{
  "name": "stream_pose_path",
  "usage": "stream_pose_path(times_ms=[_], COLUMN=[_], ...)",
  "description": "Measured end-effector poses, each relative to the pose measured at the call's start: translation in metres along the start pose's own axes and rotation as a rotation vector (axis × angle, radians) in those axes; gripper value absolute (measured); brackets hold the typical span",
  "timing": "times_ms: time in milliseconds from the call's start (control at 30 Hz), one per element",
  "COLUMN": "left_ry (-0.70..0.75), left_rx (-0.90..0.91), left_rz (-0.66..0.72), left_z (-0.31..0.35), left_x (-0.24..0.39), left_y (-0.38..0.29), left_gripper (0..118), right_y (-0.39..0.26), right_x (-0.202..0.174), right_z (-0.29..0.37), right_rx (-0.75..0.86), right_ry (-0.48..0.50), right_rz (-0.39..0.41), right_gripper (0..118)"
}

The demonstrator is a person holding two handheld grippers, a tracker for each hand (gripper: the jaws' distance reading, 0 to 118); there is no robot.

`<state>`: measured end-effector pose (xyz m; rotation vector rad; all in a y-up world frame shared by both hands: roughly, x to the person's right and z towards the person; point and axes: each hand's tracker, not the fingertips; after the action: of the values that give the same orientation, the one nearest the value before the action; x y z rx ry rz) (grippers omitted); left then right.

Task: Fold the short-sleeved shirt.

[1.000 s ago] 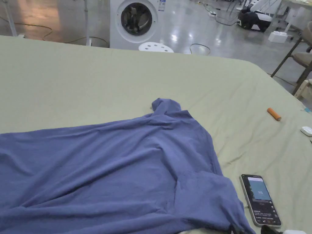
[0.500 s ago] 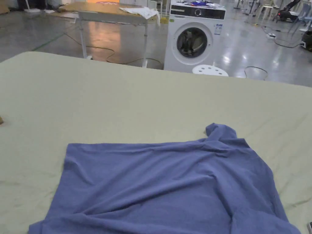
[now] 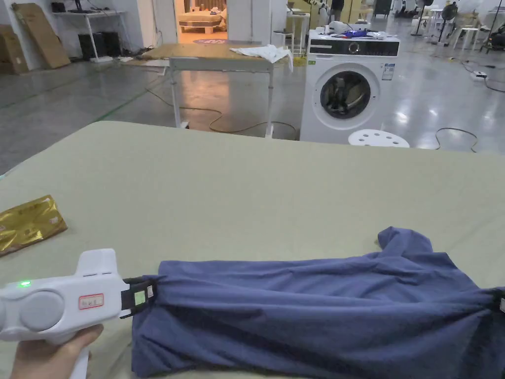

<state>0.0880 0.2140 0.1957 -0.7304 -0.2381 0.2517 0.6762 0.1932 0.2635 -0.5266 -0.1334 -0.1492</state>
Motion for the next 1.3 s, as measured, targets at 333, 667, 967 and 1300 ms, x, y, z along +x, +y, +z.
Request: stream_pose_path(times_ms=[333, 667, 967, 1300], left_ry=[0.106, 0.063, 0.093, 0.066], left_rx=[-0.005, 0.522, 0.563, 0.525], left_rz=[-0.076, -0.230, -0.319, -0.340], left_z=[-0.051, 0.141, 0.206, 0.212], left_x=[0.002, 0.057, 0.101, 0.108], left_y=[-0.013, -0.081, -0.143, -0.163], left_gripper=[87, 82, 19, 0], right_y=[-0.019, -0.040, -0.088, -0.101], right_x=[0.004, -0.007, -0.063, -0.083], right_z=[-0.062, 0.097, 0.195, 0.206], right_rx=[-0.160, 0.232, 0.313, 0.282], right_ry=[-0.028, 0.094, 0.098, 0.091], right_rz=[-0.001, -0.047, 0.115, 0.214], right_gripper=[74, 72, 8, 0])
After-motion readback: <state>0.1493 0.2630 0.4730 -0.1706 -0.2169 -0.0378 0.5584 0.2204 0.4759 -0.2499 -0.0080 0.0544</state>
